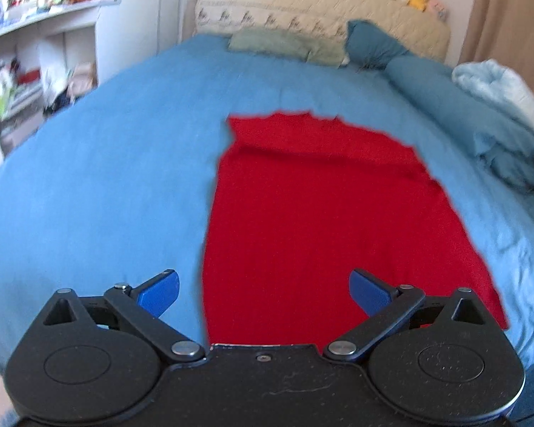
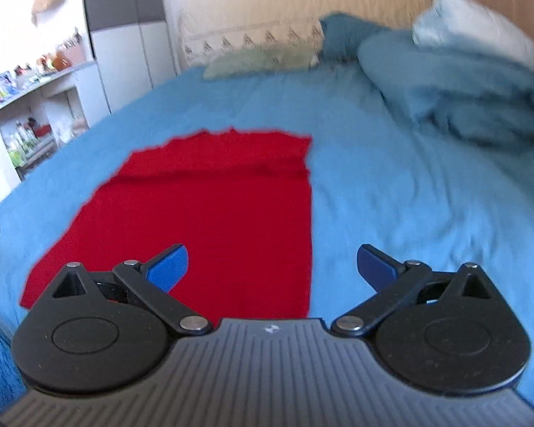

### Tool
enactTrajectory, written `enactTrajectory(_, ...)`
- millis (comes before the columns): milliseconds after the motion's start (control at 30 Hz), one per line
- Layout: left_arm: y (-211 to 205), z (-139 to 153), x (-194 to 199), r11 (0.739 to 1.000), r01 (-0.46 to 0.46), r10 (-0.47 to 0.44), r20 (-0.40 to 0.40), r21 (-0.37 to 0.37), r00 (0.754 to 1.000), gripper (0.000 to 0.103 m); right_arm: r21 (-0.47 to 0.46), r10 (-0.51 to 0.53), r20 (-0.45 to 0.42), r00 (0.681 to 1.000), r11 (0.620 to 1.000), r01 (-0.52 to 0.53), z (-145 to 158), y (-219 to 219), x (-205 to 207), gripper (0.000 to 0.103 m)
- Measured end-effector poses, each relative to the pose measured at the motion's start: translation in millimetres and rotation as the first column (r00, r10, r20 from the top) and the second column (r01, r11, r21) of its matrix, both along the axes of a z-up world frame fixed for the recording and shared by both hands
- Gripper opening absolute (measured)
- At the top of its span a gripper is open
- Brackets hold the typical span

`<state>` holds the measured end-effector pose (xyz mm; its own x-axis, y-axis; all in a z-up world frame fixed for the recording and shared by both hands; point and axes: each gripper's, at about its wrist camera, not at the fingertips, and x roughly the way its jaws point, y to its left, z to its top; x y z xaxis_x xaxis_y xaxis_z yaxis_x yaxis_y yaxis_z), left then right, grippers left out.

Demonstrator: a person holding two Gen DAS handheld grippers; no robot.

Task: Fold small clothes
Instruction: 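Move both grippers to the ribbed hem of the folded sweater, then grasp the ribbed hem with both grippers and lift it toward the collar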

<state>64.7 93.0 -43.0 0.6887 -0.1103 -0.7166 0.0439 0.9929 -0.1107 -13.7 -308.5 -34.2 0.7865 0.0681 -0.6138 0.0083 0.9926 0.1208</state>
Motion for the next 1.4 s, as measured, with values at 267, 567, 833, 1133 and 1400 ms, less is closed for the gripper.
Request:
enactTrajectory(267, 9.0, -60.9, -3.7, 0.999, -0.034, 0.034, -0.063, -0.001, 0.997, 0.090, 0.030, -0.077, -0.113, 0.991, 0.996, 0.081, -55.7, 5.5, -12.9, 0.103)
enactTrajectory(567, 11.0, -87.6, -0.8, 0.999, -0.031, 0.032, -0.089, 0.017, 0.995, 0.065, 0.065, -0.119, -0.181, 0.976, 0.989, 0.133, -77.3, 7.3, -6.9, 0.099)
enactTrajectory(833, 8.1, -92.3, -1.5, 0.998, -0.033, 0.037, -0.086, 0.053, 0.996, 0.054, 0.045, -0.094, -0.223, 0.970, 0.993, 0.106, -88.9, 18.5, -2.2, 0.076)
enactTrajectory(1133, 10.7, -93.0, 0.3, 0.998, -0.038, 0.043, -0.096, 0.057, 0.994, 0.013, 0.034, -0.066, -0.219, 0.974, 0.997, 0.075, -94.4, 28.7, 1.5, 0.040)
enactTrajectory(1400, -1.6, -67.5, -4.3, 0.997, -0.023, 0.027, -0.048, 0.078, 0.998, 0.004, 0.078, -0.069, -0.190, 0.979, 0.993, 0.085, -84.3, 25.1, 0.1, 0.022)
